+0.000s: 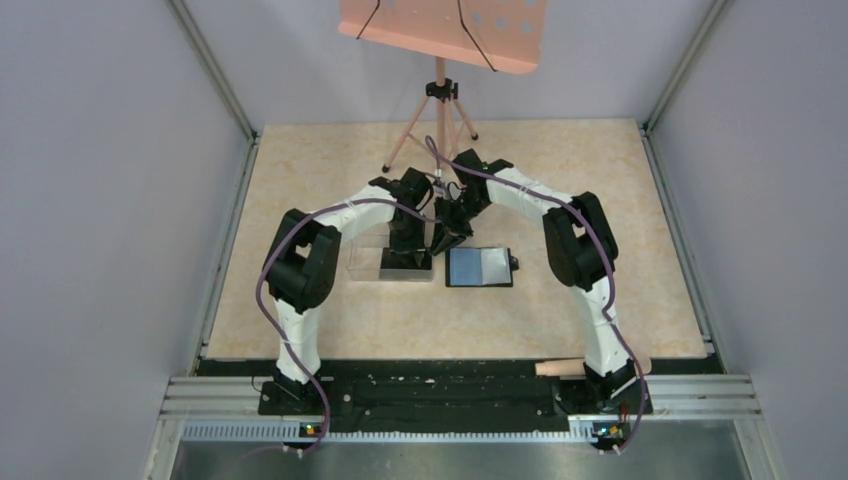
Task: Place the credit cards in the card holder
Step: Pick up the credit card from the storage box.
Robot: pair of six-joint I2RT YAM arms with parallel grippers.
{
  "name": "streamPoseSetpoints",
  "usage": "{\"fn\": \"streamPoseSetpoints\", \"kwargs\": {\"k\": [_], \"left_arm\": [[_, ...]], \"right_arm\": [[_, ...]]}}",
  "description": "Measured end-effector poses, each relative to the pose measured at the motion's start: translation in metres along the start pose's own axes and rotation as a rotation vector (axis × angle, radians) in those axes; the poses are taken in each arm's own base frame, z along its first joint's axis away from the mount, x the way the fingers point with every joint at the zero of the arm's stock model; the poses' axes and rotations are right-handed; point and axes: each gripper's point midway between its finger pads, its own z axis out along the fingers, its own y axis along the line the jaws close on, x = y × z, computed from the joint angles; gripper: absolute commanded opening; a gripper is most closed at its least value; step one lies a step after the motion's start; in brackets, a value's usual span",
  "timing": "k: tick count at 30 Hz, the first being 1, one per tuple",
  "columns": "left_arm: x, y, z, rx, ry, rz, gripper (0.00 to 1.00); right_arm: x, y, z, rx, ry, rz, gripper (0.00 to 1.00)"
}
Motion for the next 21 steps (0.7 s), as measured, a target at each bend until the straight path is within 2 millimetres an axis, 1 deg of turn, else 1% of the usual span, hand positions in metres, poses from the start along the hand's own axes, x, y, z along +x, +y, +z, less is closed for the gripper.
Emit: {"fn": "streamPoseSetpoints", "kwargs": {"k": [1, 3, 4, 7, 10, 21], "left_arm": [[0.0005, 0.0007, 0.0025, -0.004, 0.005, 0.0, 0.3], [-0.0001, 0.0023, 0.0027, -0.012, 0.01, 0.002, 0.17], [0.0004, 0.0036, 0.0022, -0.019, 0.012, 0.005, 0.13], [0.0012, 0.0072, 0.0018, -0.034, 0.015, 0.009, 0.08], [0.0011, 0.0086, 0.0015, -0.042, 0.014, 0.011, 0.0], [0.0004, 0.0091, -0.0006, -0.054, 0.004, 0.017, 0.0]], "right_arm": [[0.0001, 0.0, 0.0, 0.0, 0.0, 0.001, 0.11], [0.0002, 0.0, 0.0, 0.0, 0.001, 0.001, 0.11], [0.0003, -0.0002, 0.0, 0.0, 0.001, 0.0, 0.11], [0.0009, -0.0007, -0.0004, 0.001, 0.004, 0.005, 0.11], [0.0009, -0.0007, -0.0004, 0.001, 0.004, 0.005, 0.11], [0.0009, -0.0007, -0.0004, 0.001, 0.004, 0.004, 0.11]]}}
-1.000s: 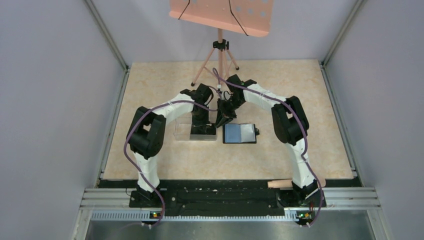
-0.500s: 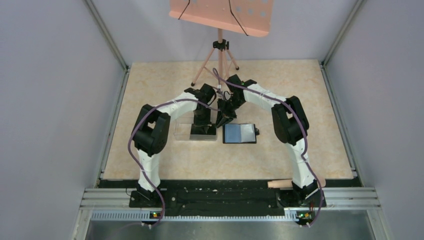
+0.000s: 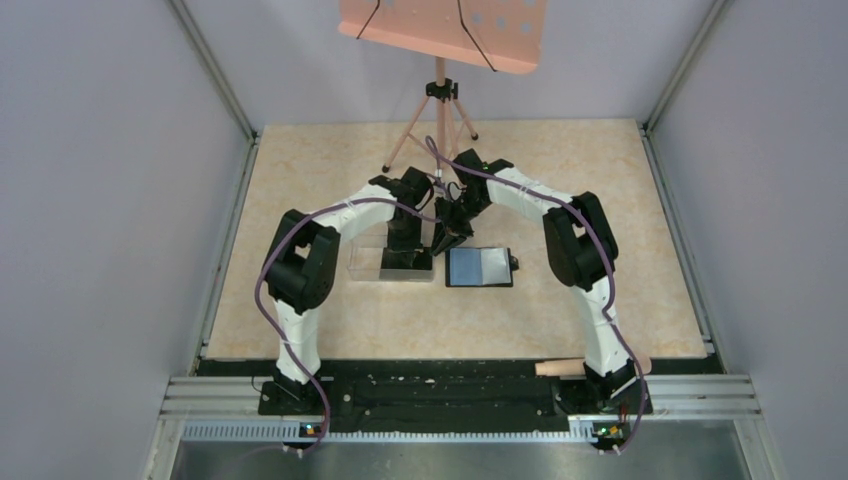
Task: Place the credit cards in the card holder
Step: Pick up the credit card from the storage box.
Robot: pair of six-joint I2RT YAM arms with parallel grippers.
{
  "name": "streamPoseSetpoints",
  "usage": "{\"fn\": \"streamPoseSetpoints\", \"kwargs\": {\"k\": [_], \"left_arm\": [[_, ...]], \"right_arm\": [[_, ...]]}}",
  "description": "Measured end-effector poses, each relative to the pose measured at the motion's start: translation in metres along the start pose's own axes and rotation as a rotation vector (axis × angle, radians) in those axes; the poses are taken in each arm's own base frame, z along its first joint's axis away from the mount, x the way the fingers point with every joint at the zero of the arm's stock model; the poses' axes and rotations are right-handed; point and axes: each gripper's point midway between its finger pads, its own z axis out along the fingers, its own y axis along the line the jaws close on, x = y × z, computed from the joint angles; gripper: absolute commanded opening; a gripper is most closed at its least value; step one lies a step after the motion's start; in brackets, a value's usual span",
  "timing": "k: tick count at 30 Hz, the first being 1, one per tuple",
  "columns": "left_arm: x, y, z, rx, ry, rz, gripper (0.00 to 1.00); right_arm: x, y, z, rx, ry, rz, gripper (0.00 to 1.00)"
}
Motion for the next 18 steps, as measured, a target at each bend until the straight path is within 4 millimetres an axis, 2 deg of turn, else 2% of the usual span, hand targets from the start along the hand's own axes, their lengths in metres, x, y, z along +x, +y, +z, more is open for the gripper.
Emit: {"fn": "streamPoseSetpoints", "kwargs": {"k": [10, 18], "left_arm": [[-0.002, -0.004, -0.015, 0.009, -0.03, 0.013, 0.0], [-0.002, -0.006, -0.019, 0.014, -0.034, 0.021, 0.04]], "right_arm": [[0.0, 0.0, 0.0, 0.0, 0.0, 0.0, 0.11], [0.0, 0.0, 0.0, 0.0, 0.0, 0.0, 0.11]]}}
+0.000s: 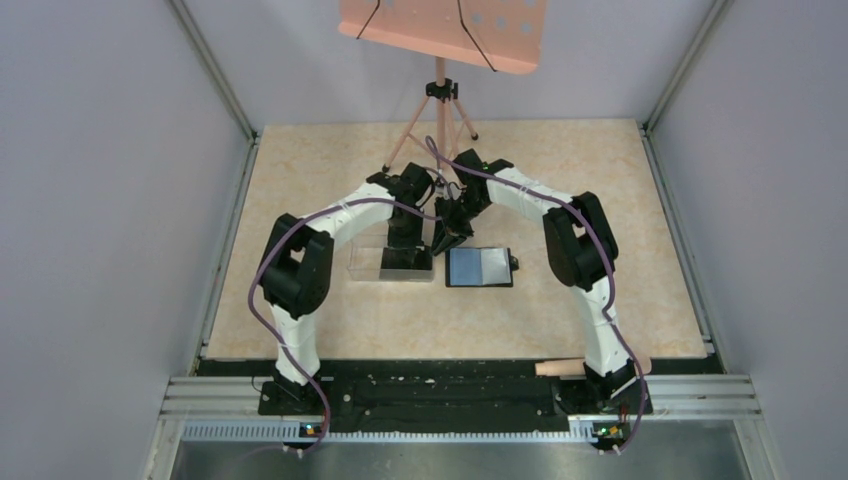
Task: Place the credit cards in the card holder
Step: Pick up the credit card from the storage box.
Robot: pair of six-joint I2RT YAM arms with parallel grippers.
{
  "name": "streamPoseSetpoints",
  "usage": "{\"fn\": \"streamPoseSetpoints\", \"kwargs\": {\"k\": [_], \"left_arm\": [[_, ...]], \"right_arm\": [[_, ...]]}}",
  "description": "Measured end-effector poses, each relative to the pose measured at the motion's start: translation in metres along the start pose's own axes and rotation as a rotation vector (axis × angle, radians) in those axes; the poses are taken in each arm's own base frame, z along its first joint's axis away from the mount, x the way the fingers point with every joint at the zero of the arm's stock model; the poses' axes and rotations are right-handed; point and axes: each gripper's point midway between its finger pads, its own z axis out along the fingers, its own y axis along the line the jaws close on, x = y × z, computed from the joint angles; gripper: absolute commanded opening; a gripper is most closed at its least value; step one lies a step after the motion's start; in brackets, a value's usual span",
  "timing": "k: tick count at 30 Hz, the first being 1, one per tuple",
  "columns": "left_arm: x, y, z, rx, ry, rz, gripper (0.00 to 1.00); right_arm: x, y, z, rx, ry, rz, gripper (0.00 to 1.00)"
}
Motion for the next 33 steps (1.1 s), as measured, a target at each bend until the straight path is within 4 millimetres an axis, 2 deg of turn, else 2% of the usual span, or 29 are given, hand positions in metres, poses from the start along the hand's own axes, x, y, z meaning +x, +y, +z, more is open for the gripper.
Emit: {"fn": "streamPoseSetpoints", "kwargs": {"k": [6, 10, 14, 20, 27, 28, 29, 33], "left_arm": [[-0.002, -0.008, -0.009, 0.043, -0.014, -0.002, 0.05], [-0.003, -0.016, -0.015, 0.083, -0.025, -0.005, 0.18], [-0.011, -0.026, -0.014, 0.123, -0.053, -0.004, 0.21], [-0.012, -0.031, -0.012, 0.144, -0.061, -0.009, 0.11], [-0.011, -0.03, -0.009, 0.133, -0.059, -0.018, 0.12], [-0.011, -0.03, -0.008, 0.131, -0.059, -0.019, 0.09], [-0.011, -0.029, -0.008, 0.129, -0.058, -0.019, 0.01], [-0.009, -0.028, -0.005, 0.126, -0.054, -0.025, 0.0]], "right_arm": [[0.0, 0.0, 0.0, 0.0, 0.0, 0.0, 0.11], [0.0, 0.0, 0.0, 0.0, 0.0, 0.0, 0.11], [0.0, 0.003, 0.001, -0.013, 0.002, -0.007, 0.11], [0.001, 0.003, 0.002, -0.022, 0.006, -0.006, 0.11], [0.001, 0.003, 0.002, -0.023, 0.006, -0.007, 0.12], [0.001, 0.004, 0.002, -0.023, 0.006, -0.007, 0.12], [0.001, 0.004, 0.002, -0.023, 0.006, -0.007, 0.12], [0.001, 0.003, 0.002, -0.023, 0.006, -0.007, 0.12]]}}
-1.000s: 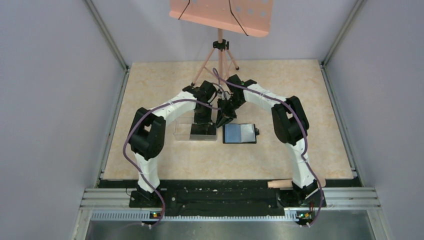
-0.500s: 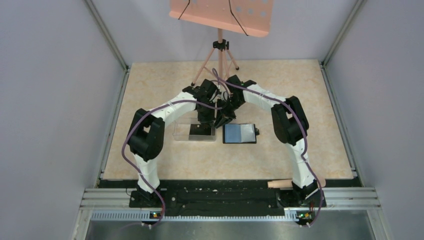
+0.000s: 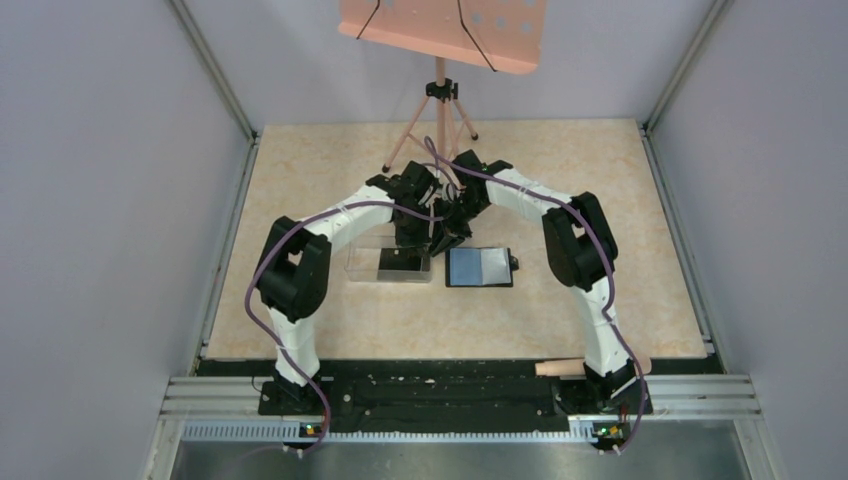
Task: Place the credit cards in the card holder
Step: Pick up the credit card from the storage box.
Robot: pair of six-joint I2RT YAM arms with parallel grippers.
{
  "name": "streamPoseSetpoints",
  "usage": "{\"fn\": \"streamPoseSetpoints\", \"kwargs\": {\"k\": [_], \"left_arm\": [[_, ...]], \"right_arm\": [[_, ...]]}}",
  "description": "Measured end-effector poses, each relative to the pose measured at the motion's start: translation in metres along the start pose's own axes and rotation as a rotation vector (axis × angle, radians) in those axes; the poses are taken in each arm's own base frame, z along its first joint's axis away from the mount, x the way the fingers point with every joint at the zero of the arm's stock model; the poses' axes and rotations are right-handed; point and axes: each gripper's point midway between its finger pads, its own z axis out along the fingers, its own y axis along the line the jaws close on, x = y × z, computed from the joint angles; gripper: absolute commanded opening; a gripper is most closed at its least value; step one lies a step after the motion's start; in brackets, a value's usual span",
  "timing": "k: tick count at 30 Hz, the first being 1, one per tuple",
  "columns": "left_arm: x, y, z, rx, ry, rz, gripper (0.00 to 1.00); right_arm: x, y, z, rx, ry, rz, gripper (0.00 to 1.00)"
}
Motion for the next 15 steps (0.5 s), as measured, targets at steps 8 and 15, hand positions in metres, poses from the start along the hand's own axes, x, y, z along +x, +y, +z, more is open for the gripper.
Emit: {"fn": "streamPoseSetpoints", "kwargs": {"k": [8, 15], "left_arm": [[-0.002, 0.005, -0.006, -0.02, -0.034, 0.001, 0.0], [-0.013, 0.008, -0.059, -0.023, -0.194, -0.01, 0.0]], "right_arm": [[-0.001, -0.003, 0.0, 0.014, -0.007, -0.007, 0.28], [-0.005, -0.001, -0.009, 0.043, -0.065, -0.044, 0.53]]}}
